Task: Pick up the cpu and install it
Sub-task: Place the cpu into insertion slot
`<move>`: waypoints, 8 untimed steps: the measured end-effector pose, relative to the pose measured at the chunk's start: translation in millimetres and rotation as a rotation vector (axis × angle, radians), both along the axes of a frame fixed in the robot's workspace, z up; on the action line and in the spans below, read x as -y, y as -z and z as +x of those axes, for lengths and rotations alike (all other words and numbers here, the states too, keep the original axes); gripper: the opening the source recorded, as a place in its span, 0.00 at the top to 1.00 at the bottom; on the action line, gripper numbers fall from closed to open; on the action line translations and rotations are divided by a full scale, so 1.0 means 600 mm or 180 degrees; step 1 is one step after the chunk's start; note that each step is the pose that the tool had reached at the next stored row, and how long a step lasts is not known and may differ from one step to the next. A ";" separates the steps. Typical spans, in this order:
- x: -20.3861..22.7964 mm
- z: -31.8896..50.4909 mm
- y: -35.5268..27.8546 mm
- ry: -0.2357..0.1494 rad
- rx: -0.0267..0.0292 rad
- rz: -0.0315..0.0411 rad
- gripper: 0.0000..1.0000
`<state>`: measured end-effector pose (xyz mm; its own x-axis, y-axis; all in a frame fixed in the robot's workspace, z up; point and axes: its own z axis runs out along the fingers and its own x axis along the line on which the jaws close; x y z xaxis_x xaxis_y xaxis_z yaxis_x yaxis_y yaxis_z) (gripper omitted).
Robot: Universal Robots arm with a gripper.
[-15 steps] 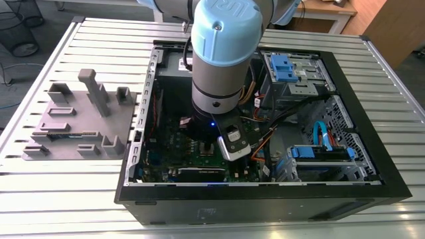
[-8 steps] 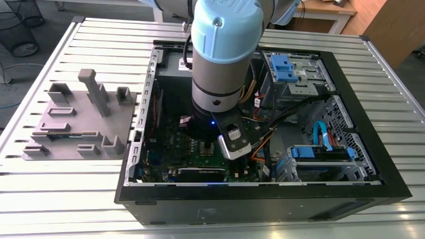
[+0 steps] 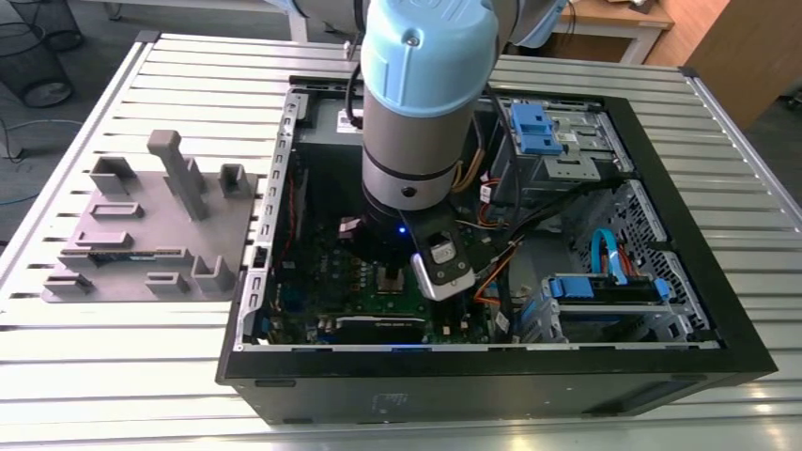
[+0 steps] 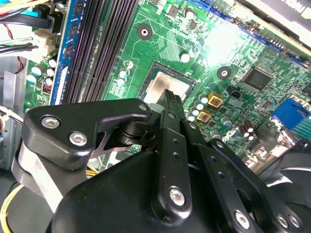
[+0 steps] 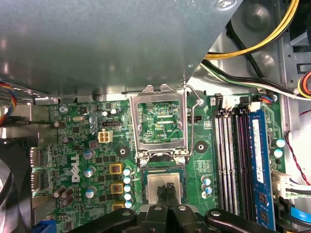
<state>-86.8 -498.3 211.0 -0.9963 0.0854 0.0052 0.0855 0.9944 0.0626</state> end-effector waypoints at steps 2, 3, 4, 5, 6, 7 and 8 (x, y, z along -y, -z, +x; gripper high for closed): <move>0.0000 0.000 -0.001 0.0000 0.0000 0.0000 0.89; 0.0000 0.000 -0.001 0.0000 0.0000 0.0001 0.89; 0.0000 0.000 -0.001 0.0000 0.0000 0.0001 0.89; 0.0000 0.000 -0.001 0.0000 0.0000 0.0000 0.89; 0.0000 0.000 -0.002 0.0000 0.0000 0.0000 0.89; 0.0000 0.000 -0.002 0.0000 0.0000 0.0000 0.89; 0.0000 0.000 -0.002 0.0000 0.0000 0.0000 0.89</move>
